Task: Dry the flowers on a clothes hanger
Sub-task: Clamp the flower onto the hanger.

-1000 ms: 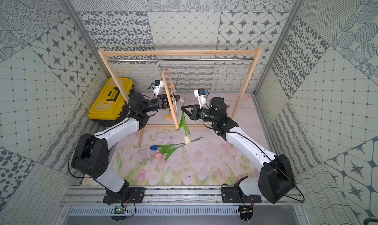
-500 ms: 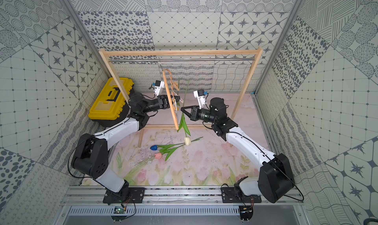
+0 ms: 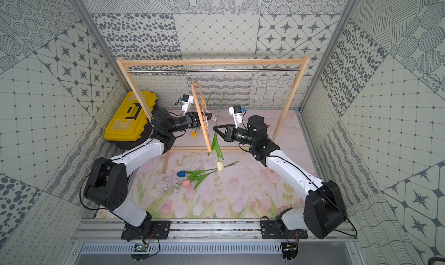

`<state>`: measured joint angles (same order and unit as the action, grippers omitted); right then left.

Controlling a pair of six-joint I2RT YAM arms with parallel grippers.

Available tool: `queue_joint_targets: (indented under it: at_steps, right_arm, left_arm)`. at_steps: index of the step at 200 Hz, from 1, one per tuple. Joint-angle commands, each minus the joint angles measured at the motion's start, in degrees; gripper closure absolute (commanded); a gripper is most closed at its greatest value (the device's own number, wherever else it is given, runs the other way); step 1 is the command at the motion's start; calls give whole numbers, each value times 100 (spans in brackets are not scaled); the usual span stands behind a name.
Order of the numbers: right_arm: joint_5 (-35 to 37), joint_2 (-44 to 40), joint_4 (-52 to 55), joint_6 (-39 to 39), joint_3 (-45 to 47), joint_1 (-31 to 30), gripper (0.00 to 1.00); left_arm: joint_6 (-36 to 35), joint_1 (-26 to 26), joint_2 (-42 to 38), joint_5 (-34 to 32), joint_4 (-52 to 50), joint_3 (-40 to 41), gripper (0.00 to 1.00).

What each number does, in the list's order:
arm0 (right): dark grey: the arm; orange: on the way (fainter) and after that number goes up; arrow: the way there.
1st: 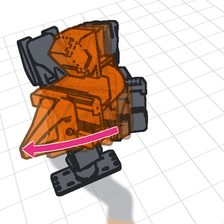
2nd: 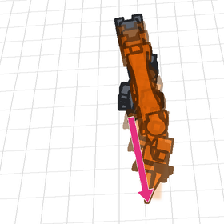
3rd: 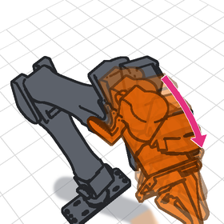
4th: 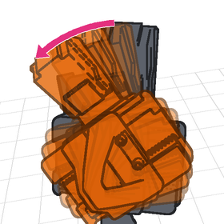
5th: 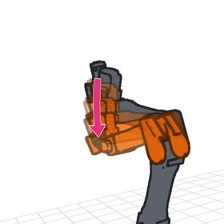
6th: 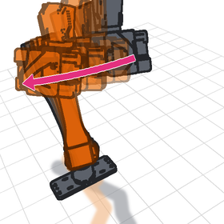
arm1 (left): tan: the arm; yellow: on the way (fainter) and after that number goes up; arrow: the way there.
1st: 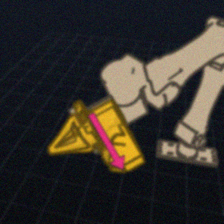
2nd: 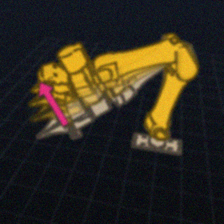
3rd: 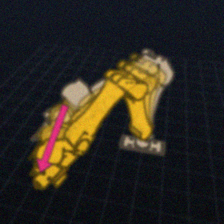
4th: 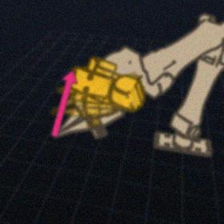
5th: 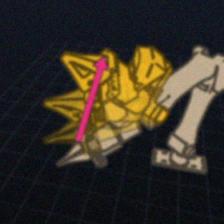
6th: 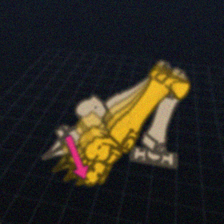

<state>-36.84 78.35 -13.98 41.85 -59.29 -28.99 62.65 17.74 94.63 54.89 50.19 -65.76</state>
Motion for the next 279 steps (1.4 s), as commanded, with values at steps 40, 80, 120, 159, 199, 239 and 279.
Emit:
queue_joint_targets:
  at_steps: [40,80,120,159,199,239,279]
  right_arm:
    - [-14,123,-404,267,63,67,100]
    - [-171,111,-256,72,-45,8,100]
    - [-254,122,-216,10,-107,-44,100]
    - [-343,174,-100,-100,-236,-123,100]
    - [-344,260,59,-180,-341,-146,100]
    - [-365,302,144,-220,-372,-159,100]
    - [-282,308,308,-305,-389,-159,100]
  left_arm:
    - [-195,14,-145,147,-211,-1,91]
    - [-284,11,-119,133,-314,-27,92]
    - [-328,19,-124,121,-360,-27,92]
    - [-359,19,-142,120,-385,-29,92]
    - [-368,6,-139,124,-387,-42,93]
    - [-407,18,-142,144,-449,-65,93]
    - [-425,19,-144,145,-475,-78,79]
